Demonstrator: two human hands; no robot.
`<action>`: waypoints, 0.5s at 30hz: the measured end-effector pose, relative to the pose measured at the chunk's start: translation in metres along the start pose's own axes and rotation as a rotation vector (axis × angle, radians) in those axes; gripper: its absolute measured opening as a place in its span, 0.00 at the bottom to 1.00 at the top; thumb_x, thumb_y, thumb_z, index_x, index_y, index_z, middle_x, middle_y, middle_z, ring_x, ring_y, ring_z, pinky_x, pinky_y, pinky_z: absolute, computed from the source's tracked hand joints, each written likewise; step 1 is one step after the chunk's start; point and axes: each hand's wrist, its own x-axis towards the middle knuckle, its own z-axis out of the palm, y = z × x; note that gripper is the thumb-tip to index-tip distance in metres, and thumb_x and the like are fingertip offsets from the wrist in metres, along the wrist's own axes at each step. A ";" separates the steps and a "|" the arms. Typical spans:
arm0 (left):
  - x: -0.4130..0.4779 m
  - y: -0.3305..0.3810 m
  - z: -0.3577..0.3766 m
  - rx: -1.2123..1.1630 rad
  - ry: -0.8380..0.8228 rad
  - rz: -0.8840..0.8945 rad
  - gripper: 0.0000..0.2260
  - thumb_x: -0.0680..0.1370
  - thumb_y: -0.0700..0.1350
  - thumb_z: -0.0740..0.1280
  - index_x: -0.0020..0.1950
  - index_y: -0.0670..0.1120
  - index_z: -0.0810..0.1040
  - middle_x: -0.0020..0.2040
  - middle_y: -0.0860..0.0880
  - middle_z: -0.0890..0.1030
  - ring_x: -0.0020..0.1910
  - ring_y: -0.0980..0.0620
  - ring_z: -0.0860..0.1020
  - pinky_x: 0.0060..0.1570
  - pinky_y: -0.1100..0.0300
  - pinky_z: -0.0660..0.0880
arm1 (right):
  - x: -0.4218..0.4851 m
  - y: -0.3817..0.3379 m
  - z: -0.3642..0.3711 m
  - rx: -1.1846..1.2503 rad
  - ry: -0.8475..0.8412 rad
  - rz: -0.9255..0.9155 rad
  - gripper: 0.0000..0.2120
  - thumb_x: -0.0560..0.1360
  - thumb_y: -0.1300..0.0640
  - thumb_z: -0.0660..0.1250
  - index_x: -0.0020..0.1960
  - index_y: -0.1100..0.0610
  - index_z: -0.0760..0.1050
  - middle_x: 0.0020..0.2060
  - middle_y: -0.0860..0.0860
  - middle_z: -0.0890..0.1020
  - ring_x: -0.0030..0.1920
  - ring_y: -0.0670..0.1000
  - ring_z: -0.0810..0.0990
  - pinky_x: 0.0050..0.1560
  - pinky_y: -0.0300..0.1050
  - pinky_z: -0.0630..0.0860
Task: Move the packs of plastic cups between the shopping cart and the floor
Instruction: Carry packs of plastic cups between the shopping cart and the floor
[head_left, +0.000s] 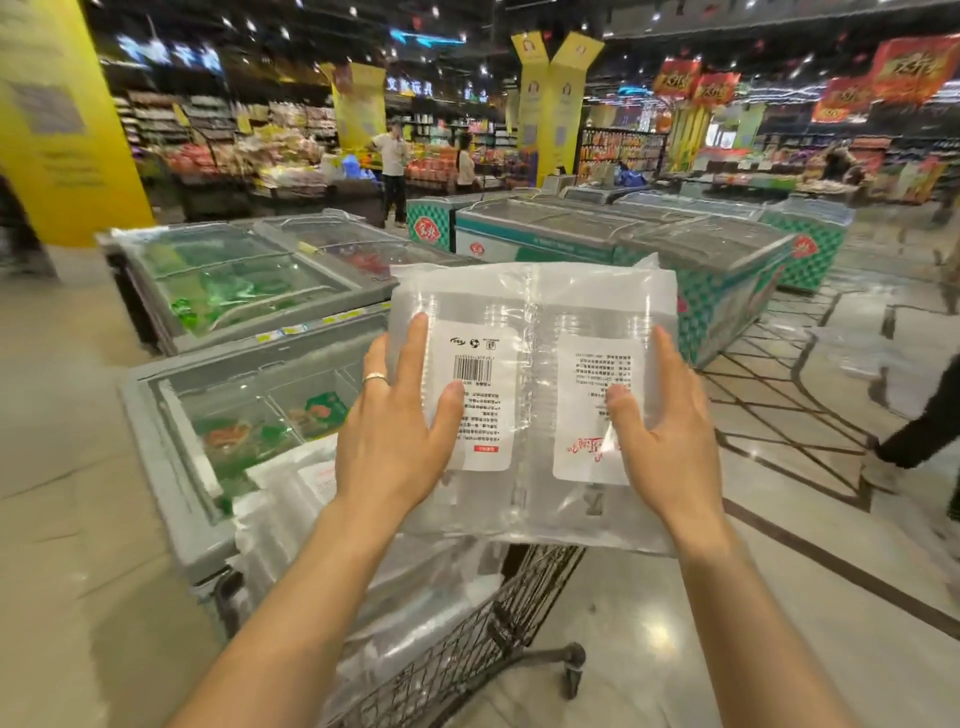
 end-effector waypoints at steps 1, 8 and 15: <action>0.007 0.004 0.010 0.008 0.011 -0.013 0.30 0.81 0.60 0.55 0.79 0.61 0.45 0.80 0.44 0.52 0.69 0.37 0.69 0.58 0.46 0.71 | 0.013 0.010 0.002 0.013 -0.019 -0.011 0.31 0.80 0.45 0.61 0.78 0.38 0.50 0.76 0.46 0.60 0.73 0.46 0.61 0.64 0.46 0.62; 0.042 0.014 0.061 0.055 0.057 -0.100 0.30 0.81 0.60 0.56 0.79 0.62 0.45 0.80 0.44 0.52 0.72 0.37 0.65 0.60 0.44 0.70 | 0.091 0.057 0.023 0.078 -0.148 -0.065 0.31 0.79 0.47 0.62 0.78 0.38 0.52 0.73 0.47 0.64 0.68 0.44 0.64 0.61 0.44 0.63; 0.083 -0.006 0.104 0.082 0.091 -0.136 0.29 0.81 0.60 0.56 0.78 0.63 0.45 0.80 0.46 0.53 0.68 0.38 0.70 0.57 0.45 0.73 | 0.149 0.082 0.062 0.083 -0.250 -0.125 0.31 0.80 0.49 0.62 0.78 0.41 0.51 0.75 0.47 0.62 0.63 0.39 0.60 0.60 0.44 0.61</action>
